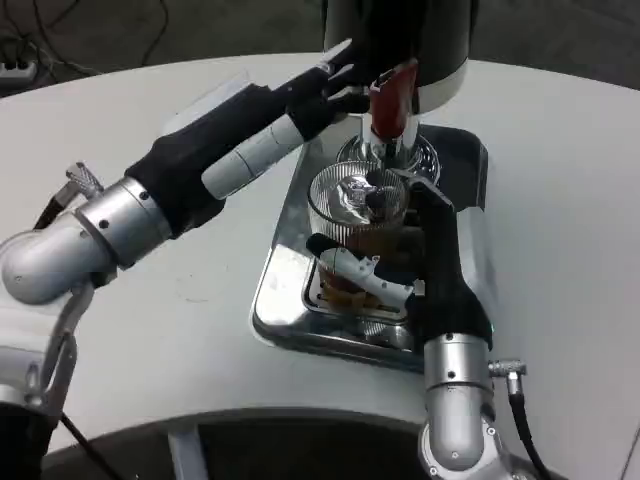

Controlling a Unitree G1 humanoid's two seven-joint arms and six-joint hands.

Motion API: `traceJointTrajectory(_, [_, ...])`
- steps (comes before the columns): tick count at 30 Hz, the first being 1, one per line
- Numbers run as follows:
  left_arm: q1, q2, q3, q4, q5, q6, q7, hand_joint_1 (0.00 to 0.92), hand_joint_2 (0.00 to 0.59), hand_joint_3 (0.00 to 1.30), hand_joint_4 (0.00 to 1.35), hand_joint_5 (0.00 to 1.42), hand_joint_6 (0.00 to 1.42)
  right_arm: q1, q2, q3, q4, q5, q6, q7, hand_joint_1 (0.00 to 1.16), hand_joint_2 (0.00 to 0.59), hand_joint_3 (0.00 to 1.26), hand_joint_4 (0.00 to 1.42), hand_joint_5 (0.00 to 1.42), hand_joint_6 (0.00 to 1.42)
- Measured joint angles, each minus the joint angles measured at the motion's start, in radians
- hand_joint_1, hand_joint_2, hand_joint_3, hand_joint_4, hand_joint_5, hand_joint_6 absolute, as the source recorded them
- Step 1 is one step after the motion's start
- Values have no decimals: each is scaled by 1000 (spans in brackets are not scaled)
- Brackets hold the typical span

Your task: Grasp the cup under the faucet to collect the drink, then remove the cup.

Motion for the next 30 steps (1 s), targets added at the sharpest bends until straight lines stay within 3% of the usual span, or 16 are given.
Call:
traceJointTrajectory(6, [18, -37, 45, -58, -58, 68, -2, 0, 66, 42, 0, 92, 37, 35, 0, 6, -52, -17, 17, 1, 883, 183, 663, 704, 816, 686])
traceJointTrajectory(16, [95, -49, 89, -257, -116, 206, -1, 0, 71, 43, 0, 91, 33, 97, -3, 9, -141, -26, 42, 18, 890, 168, 703, 723, 846, 717])
traceJointTrajectory(22, [187, -17, 135, -354, -128, 249, -1, 0, 76, 40, 0, 92, 39, 152, -2, 17, -209, -35, 54, 34, 895, 160, 720, 746, 867, 749])
traceJointTrajectory(30, [276, 31, 170, -401, -121, 225, -21, 0, 78, 42, 0, 110, 50, 224, -4, 45, -294, -57, 67, 71, 899, 152, 734, 759, 896, 787])
